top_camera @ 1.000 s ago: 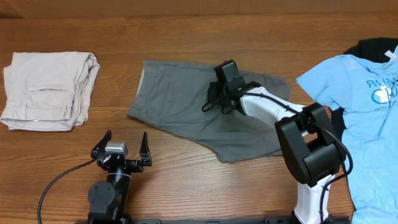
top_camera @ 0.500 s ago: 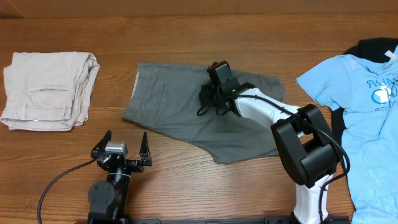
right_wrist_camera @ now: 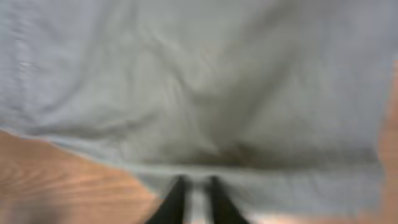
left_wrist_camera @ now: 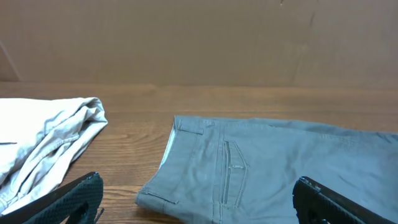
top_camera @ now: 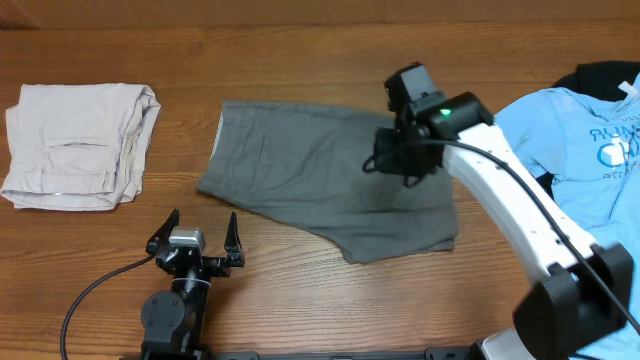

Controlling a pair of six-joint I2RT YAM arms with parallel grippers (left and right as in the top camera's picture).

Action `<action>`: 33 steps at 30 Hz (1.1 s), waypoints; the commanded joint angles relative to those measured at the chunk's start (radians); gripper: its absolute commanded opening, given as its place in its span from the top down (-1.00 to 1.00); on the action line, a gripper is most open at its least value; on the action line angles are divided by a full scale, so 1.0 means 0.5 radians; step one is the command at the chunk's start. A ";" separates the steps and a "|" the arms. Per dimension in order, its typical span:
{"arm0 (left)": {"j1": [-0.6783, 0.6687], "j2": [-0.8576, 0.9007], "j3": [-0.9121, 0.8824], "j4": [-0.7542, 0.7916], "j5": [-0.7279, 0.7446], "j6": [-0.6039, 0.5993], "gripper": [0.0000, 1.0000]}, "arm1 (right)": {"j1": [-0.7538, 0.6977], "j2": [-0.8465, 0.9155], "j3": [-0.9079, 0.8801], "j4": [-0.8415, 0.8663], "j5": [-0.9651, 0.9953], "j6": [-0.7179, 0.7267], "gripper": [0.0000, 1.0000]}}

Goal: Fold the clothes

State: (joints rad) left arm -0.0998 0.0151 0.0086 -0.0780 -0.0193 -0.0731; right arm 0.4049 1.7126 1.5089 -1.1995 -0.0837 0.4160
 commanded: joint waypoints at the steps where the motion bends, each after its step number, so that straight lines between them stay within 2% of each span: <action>1: -0.011 -0.021 -0.008 0.008 -0.013 -0.019 -1.00 | -0.005 0.047 -0.079 -0.083 0.056 0.034 0.92; 9: -0.011 -0.021 -0.008 0.008 -0.013 -0.019 -1.00 | -0.016 0.070 -0.415 0.086 0.062 0.220 0.92; 19: -0.011 -0.021 -0.008 0.008 -0.013 -0.019 -0.99 | -0.194 0.108 -0.663 0.196 0.061 0.330 0.92; 33: -0.011 -0.021 -0.008 0.008 -0.013 -0.019 -0.99 | -0.226 0.133 -0.975 0.650 0.116 0.333 0.92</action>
State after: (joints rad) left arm -0.0998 0.0151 0.0086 -0.0772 -0.0196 -0.0731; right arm 0.3008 1.7710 1.0508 -0.8982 -0.0566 0.5735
